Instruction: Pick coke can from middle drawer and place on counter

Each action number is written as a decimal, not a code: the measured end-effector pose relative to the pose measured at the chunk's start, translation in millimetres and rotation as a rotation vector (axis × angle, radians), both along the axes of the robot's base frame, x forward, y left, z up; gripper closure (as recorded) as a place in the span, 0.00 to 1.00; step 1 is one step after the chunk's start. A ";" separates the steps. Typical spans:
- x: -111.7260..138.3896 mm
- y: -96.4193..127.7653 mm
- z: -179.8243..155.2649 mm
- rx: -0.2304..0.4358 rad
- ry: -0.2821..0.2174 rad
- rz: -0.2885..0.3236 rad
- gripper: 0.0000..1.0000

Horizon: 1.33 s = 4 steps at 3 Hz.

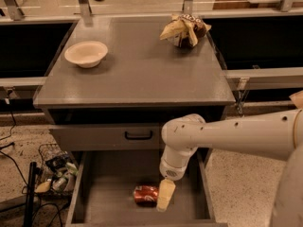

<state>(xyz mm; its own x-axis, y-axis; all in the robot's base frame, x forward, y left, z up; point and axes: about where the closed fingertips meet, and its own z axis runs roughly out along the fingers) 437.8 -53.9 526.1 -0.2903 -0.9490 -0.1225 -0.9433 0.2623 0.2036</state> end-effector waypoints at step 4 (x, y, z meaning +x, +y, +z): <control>-5.5 -15.6 -42.3 0.185 0.126 0.081 0.00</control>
Offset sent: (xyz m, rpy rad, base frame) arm 0.0002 -0.0065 -0.0237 0.0165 0.0498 -0.0015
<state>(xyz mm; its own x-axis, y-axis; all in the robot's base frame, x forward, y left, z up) 432.4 -69.5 483.8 -0.2378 -0.9347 -0.2642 -0.9238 0.1337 0.3588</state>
